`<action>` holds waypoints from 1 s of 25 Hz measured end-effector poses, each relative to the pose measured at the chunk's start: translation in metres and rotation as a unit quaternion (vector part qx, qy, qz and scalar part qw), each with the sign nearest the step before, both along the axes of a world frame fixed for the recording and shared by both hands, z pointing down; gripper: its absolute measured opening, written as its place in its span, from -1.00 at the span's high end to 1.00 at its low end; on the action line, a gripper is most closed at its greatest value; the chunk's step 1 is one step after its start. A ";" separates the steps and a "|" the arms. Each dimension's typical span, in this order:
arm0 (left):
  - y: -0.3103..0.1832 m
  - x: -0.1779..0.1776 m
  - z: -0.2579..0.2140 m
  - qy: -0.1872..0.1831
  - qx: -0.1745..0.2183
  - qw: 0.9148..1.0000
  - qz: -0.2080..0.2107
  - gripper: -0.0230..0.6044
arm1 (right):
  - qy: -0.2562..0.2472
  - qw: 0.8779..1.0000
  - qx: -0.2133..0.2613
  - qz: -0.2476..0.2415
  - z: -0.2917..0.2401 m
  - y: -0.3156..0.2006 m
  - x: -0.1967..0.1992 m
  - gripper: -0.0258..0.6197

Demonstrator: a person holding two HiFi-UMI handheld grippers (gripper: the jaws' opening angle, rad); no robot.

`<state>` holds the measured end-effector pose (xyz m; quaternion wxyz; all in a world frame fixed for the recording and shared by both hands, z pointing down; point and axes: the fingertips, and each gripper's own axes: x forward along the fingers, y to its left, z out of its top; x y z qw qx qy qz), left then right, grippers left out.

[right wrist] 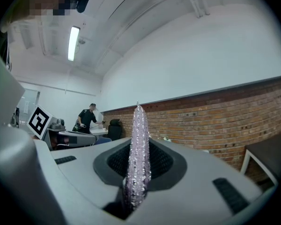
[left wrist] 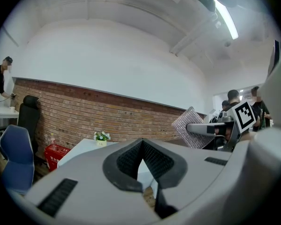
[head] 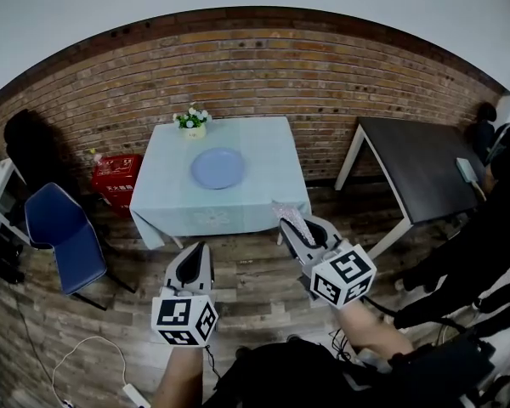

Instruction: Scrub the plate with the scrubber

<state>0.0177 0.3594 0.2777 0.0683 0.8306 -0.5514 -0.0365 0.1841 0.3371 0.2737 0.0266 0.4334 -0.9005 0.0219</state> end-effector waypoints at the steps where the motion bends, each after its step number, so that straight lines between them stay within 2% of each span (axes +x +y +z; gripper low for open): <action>1: -0.001 -0.005 0.001 0.001 0.000 1.000 0.001 0.90 | 0.001 1.000 -0.001 0.003 0.000 0.000 -0.004 0.73; 12: -0.016 -0.041 0.012 0.010 -0.003 1.000 0.009 0.90 | 0.014 1.000 -0.003 0.014 0.009 -0.009 -0.030 0.73; 25: -0.115 -0.043 0.012 -0.009 -0.011 1.000 -0.013 0.90 | -0.005 1.000 -0.010 -0.013 0.014 -0.119 -0.032 0.73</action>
